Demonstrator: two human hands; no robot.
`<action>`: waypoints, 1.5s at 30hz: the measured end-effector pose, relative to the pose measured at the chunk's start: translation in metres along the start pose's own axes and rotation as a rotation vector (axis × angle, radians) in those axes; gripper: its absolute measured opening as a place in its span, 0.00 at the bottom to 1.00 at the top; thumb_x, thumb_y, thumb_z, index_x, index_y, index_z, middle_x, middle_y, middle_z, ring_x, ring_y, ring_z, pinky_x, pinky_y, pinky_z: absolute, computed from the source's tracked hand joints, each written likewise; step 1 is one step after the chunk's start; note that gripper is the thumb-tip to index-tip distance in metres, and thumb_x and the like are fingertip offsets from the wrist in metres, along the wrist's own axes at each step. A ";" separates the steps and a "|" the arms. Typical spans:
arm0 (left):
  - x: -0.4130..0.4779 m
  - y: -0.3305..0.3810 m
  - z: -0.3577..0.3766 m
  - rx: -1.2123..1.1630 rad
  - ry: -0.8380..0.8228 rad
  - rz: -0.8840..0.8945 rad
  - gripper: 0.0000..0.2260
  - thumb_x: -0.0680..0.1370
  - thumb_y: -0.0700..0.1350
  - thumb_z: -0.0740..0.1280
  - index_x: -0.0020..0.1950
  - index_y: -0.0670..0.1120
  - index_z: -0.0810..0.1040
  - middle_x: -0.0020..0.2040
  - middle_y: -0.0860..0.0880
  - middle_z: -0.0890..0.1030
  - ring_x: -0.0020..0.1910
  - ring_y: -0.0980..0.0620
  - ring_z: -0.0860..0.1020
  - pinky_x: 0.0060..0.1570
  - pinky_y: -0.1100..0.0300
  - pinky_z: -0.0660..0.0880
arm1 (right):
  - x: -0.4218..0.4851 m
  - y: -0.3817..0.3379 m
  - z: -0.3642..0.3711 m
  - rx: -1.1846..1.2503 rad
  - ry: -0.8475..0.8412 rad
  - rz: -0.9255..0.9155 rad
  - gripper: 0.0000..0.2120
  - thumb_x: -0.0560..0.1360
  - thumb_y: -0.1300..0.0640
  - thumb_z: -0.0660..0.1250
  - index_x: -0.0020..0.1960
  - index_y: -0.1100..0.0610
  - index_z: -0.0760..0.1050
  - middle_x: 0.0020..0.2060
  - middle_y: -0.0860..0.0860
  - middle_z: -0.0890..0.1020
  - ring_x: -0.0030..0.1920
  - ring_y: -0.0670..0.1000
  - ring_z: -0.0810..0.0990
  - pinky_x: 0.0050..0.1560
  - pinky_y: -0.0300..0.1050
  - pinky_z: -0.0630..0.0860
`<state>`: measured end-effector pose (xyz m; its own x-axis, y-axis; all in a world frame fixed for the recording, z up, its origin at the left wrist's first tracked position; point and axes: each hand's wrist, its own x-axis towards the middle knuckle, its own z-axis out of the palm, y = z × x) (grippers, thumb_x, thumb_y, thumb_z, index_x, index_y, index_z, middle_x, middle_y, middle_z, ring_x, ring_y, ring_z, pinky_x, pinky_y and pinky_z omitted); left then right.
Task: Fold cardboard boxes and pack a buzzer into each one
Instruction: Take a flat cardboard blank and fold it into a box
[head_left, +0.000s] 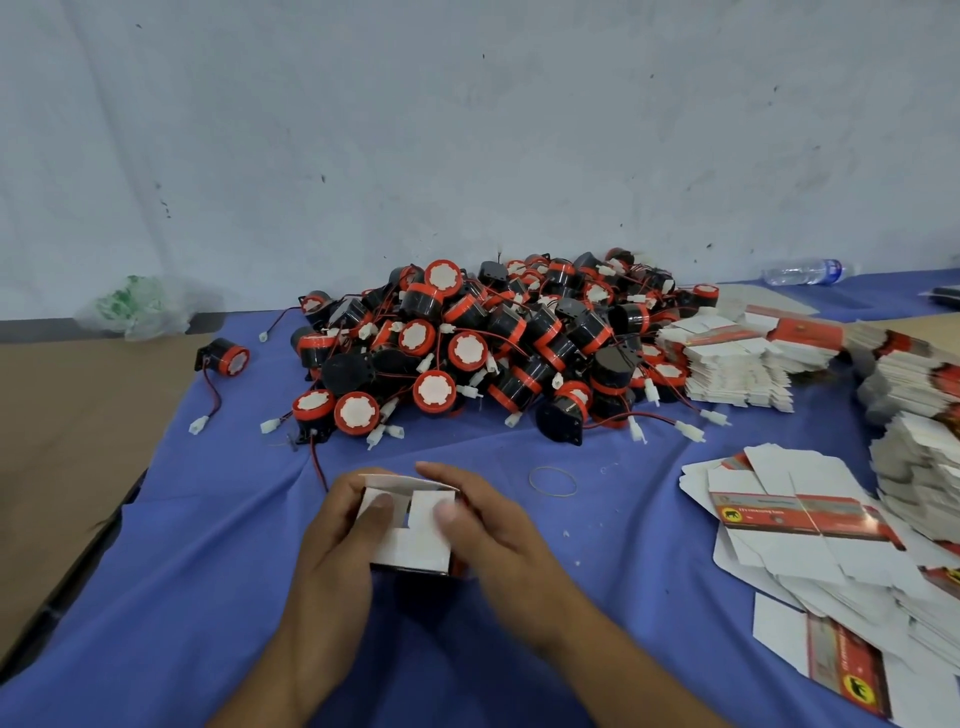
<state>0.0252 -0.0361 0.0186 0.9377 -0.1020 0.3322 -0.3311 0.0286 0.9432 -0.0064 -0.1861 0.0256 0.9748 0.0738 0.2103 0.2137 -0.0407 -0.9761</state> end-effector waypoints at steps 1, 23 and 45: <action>0.001 -0.002 -0.002 -0.004 -0.003 -0.011 0.11 0.81 0.39 0.62 0.49 0.54 0.80 0.48 0.51 0.83 0.45 0.52 0.82 0.40 0.60 0.77 | 0.001 0.002 0.001 -0.050 0.008 -0.013 0.20 0.75 0.40 0.65 0.65 0.45 0.76 0.59 0.46 0.81 0.58 0.47 0.79 0.60 0.47 0.77; -0.007 -0.011 0.004 0.169 -0.241 0.031 0.12 0.79 0.54 0.59 0.62 0.59 0.71 0.54 0.58 0.80 0.50 0.55 0.80 0.46 0.68 0.75 | 0.009 -0.001 -0.005 0.003 0.082 0.073 0.30 0.70 0.28 0.60 0.51 0.53 0.79 0.41 0.45 0.81 0.40 0.42 0.78 0.41 0.37 0.75; 0.002 0.002 -0.006 0.393 -0.229 0.080 0.21 0.62 0.67 0.71 0.51 0.65 0.70 0.46 0.61 0.80 0.41 0.59 0.79 0.34 0.71 0.73 | 0.007 -0.006 -0.027 -0.209 -0.059 0.011 0.14 0.73 0.46 0.66 0.58 0.42 0.80 0.46 0.36 0.82 0.46 0.40 0.80 0.47 0.36 0.77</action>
<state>0.0274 -0.0304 0.0210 0.8746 -0.3333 0.3521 -0.4579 -0.3292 0.8258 0.0014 -0.2125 0.0340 0.9730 0.1306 0.1904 0.2179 -0.2470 -0.9442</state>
